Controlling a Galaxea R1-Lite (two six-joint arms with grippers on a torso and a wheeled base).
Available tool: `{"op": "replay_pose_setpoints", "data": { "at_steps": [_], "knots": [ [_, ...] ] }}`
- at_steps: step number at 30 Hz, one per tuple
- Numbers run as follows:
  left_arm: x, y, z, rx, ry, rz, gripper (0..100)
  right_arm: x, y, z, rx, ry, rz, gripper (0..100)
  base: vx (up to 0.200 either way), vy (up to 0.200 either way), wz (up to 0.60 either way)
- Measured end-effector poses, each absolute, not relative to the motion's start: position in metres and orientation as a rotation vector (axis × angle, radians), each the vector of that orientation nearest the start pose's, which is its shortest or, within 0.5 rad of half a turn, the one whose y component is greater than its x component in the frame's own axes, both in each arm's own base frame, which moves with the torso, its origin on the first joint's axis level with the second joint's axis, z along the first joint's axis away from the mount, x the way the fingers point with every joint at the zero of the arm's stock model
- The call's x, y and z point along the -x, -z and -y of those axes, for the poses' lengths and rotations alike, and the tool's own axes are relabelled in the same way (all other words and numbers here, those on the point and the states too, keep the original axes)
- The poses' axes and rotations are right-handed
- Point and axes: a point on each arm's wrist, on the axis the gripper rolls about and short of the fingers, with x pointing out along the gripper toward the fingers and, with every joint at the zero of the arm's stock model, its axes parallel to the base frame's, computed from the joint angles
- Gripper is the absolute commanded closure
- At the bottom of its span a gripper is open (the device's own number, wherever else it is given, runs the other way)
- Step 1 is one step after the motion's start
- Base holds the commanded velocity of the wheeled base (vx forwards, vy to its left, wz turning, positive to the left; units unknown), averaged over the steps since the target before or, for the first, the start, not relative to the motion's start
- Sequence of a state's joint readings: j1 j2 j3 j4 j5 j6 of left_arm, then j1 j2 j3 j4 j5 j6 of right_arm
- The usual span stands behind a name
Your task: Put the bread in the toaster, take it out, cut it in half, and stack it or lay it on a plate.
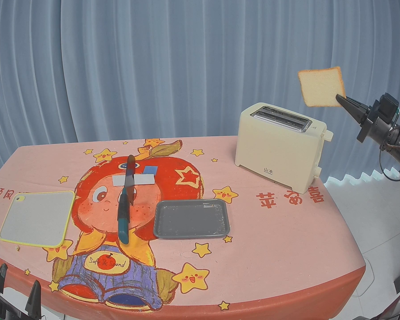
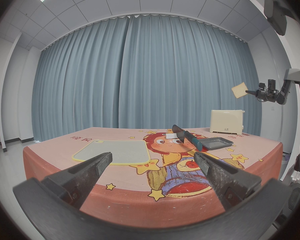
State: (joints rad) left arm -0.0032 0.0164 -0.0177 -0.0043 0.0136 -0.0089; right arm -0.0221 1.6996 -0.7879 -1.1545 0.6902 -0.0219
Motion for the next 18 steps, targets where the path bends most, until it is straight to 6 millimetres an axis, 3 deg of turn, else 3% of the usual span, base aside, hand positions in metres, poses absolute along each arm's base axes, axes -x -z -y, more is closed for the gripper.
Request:
{"op": "replay_pose_setpoints", "data": {
  "at_steps": [8, 18],
  "knots": [
    [0.023, -0.081, 0.000, 0.009, -0.010, 0.005, 0, -0.324, -0.226, -0.004, 0.186, -0.647, 0.205, 100, 0.000, 0.000, 0.00],
    [0.023, -0.081, 0.000, 0.009, -0.010, 0.005, 0, -0.337, -0.224, -0.008, 0.207, -0.661, 0.167, 100, 0.000, 0.000, 0.00]
  ]
}}
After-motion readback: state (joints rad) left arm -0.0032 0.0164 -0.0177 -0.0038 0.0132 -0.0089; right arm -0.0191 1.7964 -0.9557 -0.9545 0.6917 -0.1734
